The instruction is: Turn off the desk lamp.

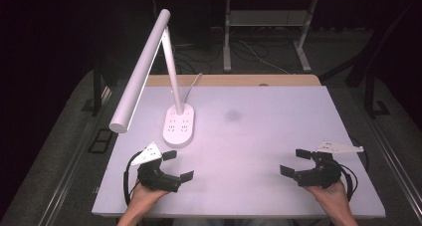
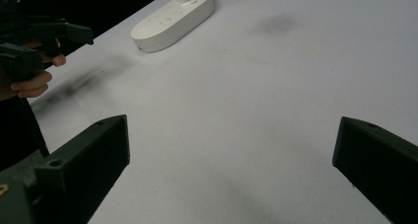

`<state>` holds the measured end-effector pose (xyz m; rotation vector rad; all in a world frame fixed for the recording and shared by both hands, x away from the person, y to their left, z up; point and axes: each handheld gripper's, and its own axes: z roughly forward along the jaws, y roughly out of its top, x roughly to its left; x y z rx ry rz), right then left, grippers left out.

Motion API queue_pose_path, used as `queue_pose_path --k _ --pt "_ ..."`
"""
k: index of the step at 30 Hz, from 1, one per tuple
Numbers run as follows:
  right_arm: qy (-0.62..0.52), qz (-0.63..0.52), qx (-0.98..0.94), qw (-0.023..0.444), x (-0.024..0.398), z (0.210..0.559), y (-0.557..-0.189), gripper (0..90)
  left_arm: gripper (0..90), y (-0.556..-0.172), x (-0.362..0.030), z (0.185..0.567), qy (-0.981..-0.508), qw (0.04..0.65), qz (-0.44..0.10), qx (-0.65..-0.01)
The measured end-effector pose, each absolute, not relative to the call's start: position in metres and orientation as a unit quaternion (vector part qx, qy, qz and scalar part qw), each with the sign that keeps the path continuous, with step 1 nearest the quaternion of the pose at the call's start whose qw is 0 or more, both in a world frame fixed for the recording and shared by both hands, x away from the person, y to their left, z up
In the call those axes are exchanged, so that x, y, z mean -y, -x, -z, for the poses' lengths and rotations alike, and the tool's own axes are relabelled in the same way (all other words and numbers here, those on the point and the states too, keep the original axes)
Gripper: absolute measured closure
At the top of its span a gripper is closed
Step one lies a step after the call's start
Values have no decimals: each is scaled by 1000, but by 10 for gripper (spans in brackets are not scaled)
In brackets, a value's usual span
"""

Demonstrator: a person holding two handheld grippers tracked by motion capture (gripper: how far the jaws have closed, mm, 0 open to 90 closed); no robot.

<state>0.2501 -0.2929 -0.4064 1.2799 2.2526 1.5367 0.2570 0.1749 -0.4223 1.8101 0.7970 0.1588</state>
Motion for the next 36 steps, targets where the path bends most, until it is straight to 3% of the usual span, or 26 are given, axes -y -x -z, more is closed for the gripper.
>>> queue_pose_path --k 36 --pt "-417 -476 -772 55 287 403 -253 9 0 -256 -178 422 -757 554 -64 -340"
